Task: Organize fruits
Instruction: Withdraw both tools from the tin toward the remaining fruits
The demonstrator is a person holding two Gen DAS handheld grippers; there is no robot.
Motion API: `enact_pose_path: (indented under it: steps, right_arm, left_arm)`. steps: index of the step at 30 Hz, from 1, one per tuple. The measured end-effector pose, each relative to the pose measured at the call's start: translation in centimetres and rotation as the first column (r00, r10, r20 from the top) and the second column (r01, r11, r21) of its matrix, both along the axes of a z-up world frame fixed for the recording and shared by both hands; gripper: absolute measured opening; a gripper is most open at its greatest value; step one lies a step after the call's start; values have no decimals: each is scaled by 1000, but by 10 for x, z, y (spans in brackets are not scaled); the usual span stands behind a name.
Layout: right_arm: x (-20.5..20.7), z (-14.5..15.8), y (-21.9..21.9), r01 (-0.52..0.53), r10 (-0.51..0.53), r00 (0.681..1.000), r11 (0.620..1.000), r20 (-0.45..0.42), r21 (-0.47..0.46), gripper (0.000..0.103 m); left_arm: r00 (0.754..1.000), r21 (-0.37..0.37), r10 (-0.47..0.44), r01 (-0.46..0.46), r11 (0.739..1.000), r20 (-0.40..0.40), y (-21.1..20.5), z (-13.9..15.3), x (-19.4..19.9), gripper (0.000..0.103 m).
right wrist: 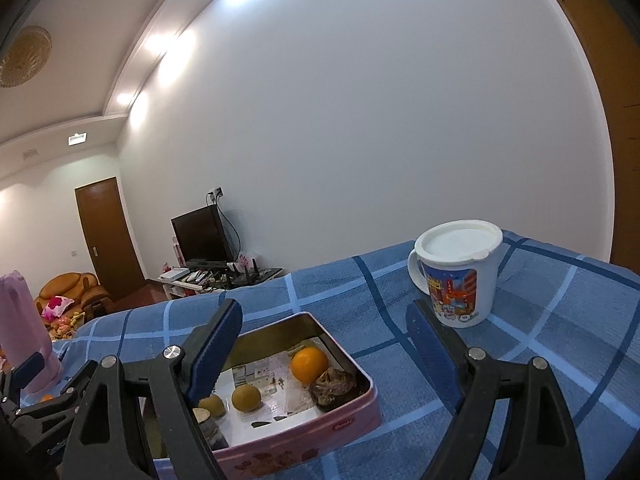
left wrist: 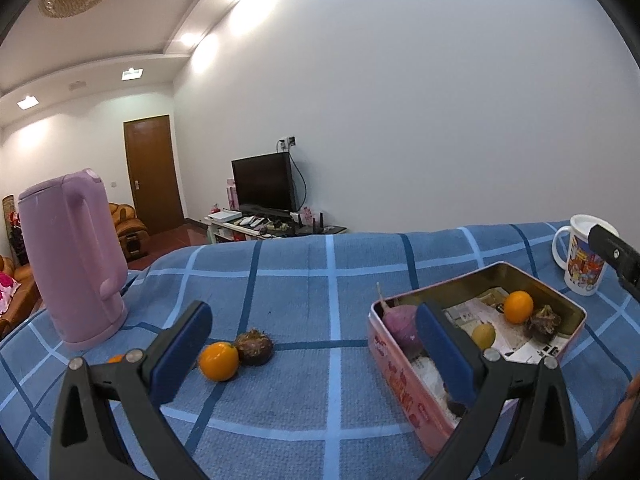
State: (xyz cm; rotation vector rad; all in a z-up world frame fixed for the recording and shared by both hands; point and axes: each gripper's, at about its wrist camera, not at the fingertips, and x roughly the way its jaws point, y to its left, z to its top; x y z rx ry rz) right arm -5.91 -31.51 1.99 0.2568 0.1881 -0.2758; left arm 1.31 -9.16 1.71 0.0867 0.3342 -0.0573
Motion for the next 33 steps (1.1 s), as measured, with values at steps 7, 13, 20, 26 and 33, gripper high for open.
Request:
enact_pose_path:
  steps: [7, 13, 20, 26, 33]
  right_arm:
    - [-2, -1, 16, -15, 15, 1000, 1000, -11, 4, 85]
    - [2, -2, 43, -56, 56, 998, 998, -25, -10, 85]
    - [14, -3, 76, -111, 110, 993, 994, -42, -23, 85]
    - [24, -4, 105, -153, 151, 987, 988, -49, -32, 85]
    - [35, -6, 134, -194, 192, 979, 980, -63, -41, 85]
  left_arm:
    - [1000, -17, 1, -2, 1000, -21, 16, -1, -1, 103]
    - [1000, -12, 10, -10, 1000, -24, 31, -1, -1, 103]
    - [999, -6, 35, -35, 999, -26, 56, -2, 2, 103]
    - [998, -8, 53, -53, 999, -34, 79, -3, 5, 103]
    - [996, -7, 68, -69, 998, -54, 111, -5, 12, 103]
